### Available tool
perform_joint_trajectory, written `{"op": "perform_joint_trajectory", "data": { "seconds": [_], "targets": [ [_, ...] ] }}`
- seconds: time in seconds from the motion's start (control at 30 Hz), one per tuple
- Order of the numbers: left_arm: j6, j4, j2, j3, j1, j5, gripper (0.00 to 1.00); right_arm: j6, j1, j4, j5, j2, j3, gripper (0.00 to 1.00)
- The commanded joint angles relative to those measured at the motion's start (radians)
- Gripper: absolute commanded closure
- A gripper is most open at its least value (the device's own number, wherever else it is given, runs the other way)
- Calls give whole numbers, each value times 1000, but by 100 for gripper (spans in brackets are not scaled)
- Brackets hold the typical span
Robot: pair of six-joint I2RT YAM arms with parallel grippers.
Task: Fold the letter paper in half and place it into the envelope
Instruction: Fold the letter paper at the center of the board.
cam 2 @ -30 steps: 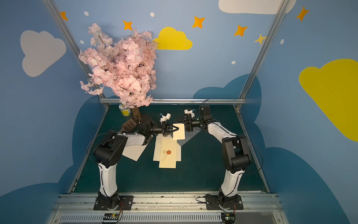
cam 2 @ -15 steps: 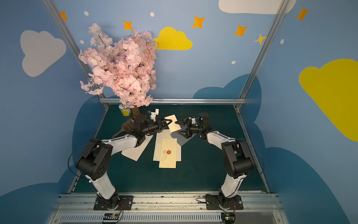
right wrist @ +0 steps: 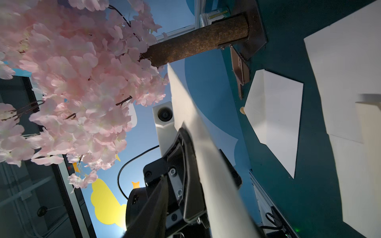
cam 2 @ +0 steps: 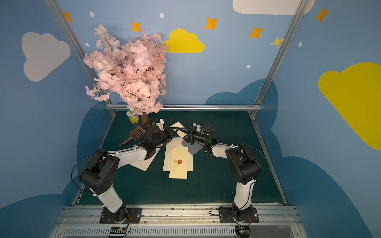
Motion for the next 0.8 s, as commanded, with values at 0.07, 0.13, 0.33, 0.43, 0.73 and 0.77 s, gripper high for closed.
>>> {"op": "perform_joint_trajectory", "data": {
  "seconds": [0.07, 0.13, 0.33, 0.43, 0.73, 0.77],
  "targets": [
    [22, 0, 1, 3, -16, -25, 97, -8, -11, 45, -3, 5, 18, 95],
    [41, -14, -15, -4, -13, 8, 91, -23, -28, 34, -23, -5, 10, 100],
    [64, -86, -12, -10, 45, 201, 27, -105, -77, -41, -169, -28, 20, 100],
    [91, -93, -15, -23, 80, 293, 0, -144, -89, -78, -282, -14, 44, 100],
    [295, -238, 23, 52, 184, 612, 0, -383, -121, -319, -561, -38, 82, 100],
    [306, -237, 29, 61, 192, 641, 0, -472, -121, -446, -571, -54, 104, 100]
  ]
}}
